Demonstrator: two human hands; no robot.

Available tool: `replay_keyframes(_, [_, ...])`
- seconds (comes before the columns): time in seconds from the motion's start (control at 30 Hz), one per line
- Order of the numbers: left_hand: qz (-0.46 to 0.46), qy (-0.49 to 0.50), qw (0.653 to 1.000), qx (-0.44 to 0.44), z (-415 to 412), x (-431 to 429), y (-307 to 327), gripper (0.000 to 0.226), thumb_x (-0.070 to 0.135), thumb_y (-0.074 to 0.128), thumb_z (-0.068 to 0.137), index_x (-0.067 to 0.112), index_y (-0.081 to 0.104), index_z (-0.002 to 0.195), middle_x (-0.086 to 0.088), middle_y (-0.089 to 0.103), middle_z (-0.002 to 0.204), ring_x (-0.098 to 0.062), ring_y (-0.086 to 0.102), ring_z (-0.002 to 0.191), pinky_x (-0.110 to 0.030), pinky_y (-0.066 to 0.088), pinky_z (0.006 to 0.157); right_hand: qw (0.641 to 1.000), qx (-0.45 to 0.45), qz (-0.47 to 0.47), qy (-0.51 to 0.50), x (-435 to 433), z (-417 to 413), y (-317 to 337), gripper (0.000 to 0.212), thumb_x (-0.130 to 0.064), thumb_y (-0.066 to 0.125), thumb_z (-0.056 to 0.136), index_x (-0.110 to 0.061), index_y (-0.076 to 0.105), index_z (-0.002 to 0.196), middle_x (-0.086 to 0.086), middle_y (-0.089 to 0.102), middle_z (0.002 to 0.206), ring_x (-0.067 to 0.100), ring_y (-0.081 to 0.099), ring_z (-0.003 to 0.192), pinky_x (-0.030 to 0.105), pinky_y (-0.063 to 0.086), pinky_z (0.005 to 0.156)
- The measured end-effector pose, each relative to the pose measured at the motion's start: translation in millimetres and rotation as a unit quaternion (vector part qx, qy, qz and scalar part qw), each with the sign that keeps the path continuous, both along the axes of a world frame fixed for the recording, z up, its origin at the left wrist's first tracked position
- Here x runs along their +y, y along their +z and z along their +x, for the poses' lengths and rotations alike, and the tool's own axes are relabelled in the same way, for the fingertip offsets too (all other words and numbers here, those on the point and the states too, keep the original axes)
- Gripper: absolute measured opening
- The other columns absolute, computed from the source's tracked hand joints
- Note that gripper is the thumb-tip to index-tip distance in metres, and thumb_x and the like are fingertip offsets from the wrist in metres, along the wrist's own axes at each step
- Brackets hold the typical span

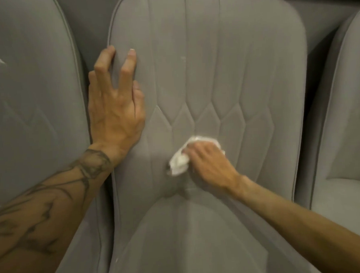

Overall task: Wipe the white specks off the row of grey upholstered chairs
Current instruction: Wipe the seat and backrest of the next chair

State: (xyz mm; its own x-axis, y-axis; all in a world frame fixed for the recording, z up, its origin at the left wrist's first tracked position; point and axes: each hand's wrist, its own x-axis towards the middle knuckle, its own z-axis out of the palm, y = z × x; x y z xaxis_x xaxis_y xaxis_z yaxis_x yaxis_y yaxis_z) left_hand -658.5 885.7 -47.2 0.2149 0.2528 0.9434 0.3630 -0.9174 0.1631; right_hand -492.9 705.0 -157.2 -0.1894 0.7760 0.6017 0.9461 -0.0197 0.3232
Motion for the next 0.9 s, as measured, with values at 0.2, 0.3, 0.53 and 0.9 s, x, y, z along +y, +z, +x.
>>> replay_keyframes(0.2, [-0.002,-0.002,1.000,0.006,-2.1,-0.1,0.2,0.053,0.016,0.049,0.102,0.017,0.044,0.155,-0.024,0.040,0.155,-0.041,0.045,0.135,-0.046,0.040,0.115,0.935,0.093,0.331,-0.085,75.8,4.3,175.0,0.019,-0.017,0.051,0.098,-0.006,0.061,0.111,0.017,0.058,0.106,0.028,0.044,0.095,0.041,0.038,0.080])
replay_keyframes(0.3, [0.003,0.000,1.000,0.000,-0.9,-0.3,-0.8,0.052,0.015,0.049,0.102,0.017,0.045,0.154,-0.024,0.041,0.154,-0.040,0.046,0.132,-0.046,0.043,0.113,0.922,0.112,0.360,-0.084,97.5,-11.3,194.6,0.020,-0.019,0.051,0.098,-0.008,0.062,0.112,0.014,0.059,0.108,0.027,0.048,0.097,0.039,0.039,0.080])
replay_keyframes(0.53, [-0.013,-0.018,1.000,-0.001,-2.4,-3.1,0.5,0.050,0.012,0.048,0.102,0.013,0.048,0.151,-0.025,0.041,0.154,-0.041,0.046,0.133,-0.045,0.042,0.114,0.975,0.035,0.216,-0.027,76.8,-20.6,177.1,0.021,-0.014,0.052,0.099,-0.001,0.063,0.113,0.022,0.060,0.110,0.037,0.054,0.097,0.043,0.037,0.084])
replay_keyframes(0.9, [-0.028,-0.033,0.999,-0.004,-3.2,-1.1,1.1,0.047,0.011,0.046,0.102,0.013,0.048,0.149,-0.022,0.040,0.155,-0.038,0.046,0.134,-0.041,0.044,0.111,0.983,0.059,0.171,-0.010,66.5,-41.2,119.8,0.018,-0.012,0.053,0.100,-0.003,0.063,0.113,0.017,0.060,0.113,0.034,0.052,0.099,0.043,0.040,0.087])
